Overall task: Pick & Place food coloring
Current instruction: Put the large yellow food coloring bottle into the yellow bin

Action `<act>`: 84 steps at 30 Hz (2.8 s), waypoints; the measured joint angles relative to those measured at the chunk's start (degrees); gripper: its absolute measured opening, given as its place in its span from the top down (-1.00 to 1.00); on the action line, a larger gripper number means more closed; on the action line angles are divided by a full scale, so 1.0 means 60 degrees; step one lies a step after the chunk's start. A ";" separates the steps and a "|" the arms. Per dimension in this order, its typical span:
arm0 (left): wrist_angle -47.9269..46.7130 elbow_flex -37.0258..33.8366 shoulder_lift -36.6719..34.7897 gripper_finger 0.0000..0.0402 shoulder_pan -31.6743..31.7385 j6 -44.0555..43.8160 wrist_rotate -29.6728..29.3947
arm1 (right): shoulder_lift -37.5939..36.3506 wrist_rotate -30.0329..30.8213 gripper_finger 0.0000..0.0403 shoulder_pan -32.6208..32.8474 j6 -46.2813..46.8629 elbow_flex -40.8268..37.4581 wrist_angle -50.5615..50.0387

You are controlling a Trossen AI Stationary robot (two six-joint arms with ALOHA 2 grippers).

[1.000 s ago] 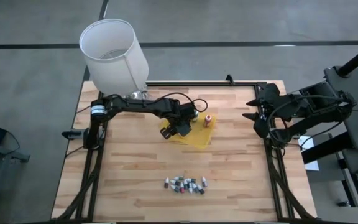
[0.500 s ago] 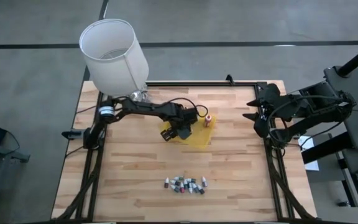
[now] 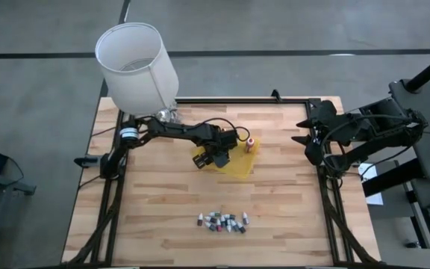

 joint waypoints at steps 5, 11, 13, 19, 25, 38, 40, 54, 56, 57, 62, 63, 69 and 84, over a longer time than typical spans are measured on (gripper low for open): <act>0.0000 0.0000 0.0003 0.23 0.0000 -0.0023 0.0000 | -0.0001 0.0000 -0.11 -0.0001 -0.0001 0.0000 0.0001; 0.0000 0.0000 0.0003 0.37 0.0000 -0.0031 0.0000 | 0.0001 0.0004 -0.11 0.0001 -0.0001 0.0000 0.0001; -0.0004 0.0000 0.0003 0.41 0.0000 -0.0034 0.0000 | 0.0001 0.0004 -0.11 0.0001 -0.0001 0.0000 0.0001; -0.0004 0.0003 0.0003 0.50 0.0000 -0.0049 -0.0010 | -0.0001 0.0004 -0.11 -0.0001 -0.0001 0.0000 0.0001; -0.0022 0.0241 0.0003 0.50 -0.0007 -0.0144 -0.0192 | 0.0000 0.0004 -0.11 0.0003 -0.0004 0.0000 0.0001; -0.1087 0.2078 -0.0004 0.50 -0.0033 -0.2156 0.0586 | -0.0001 0.0007 -0.11 0.0002 -0.0001 0.0000 0.0001; -0.1280 0.2349 -0.0004 0.50 -0.0037 -0.2583 0.1014 | 0.0001 0.0007 -0.11 0.0000 -0.0001 0.0000 0.0005; -0.2277 0.2813 -0.0197 0.51 -0.0036 -0.4735 0.2405 | 0.0003 0.0013 -0.11 -0.0001 -0.0001 0.0000 0.0008; -0.2363 0.2812 -0.0236 0.51 -0.0036 -0.4759 0.2402 | 0.0000 0.0029 -0.11 0.0001 -0.0001 0.0000 0.0012; -0.2457 0.2812 -0.0261 0.51 -0.0035 -0.4759 0.2397 | 0.0003 0.0029 -0.11 -0.0001 -0.0001 0.0000 0.0012; -0.2790 0.2806 -0.0310 0.51 -0.0025 -0.4868 0.2401 | 0.0001 0.0029 -0.11 0.0001 -0.0001 0.0000 0.0019; -0.2837 0.2805 -0.0321 0.51 -0.0023 -0.4886 0.2401 | 0.0000 0.0029 -0.11 0.0000 -0.0001 0.0000 0.0019; -0.3345 0.2805 -0.0615 0.51 -0.0022 -0.5074 0.2408 | 0.0001 0.0025 -0.11 0.0001 -0.0001 -0.0002 0.0034; -0.4437 0.2337 -0.1385 0.51 -0.0022 -0.5340 0.2639 | 0.0003 0.0073 -0.11 0.0002 0.0002 -0.0003 0.0096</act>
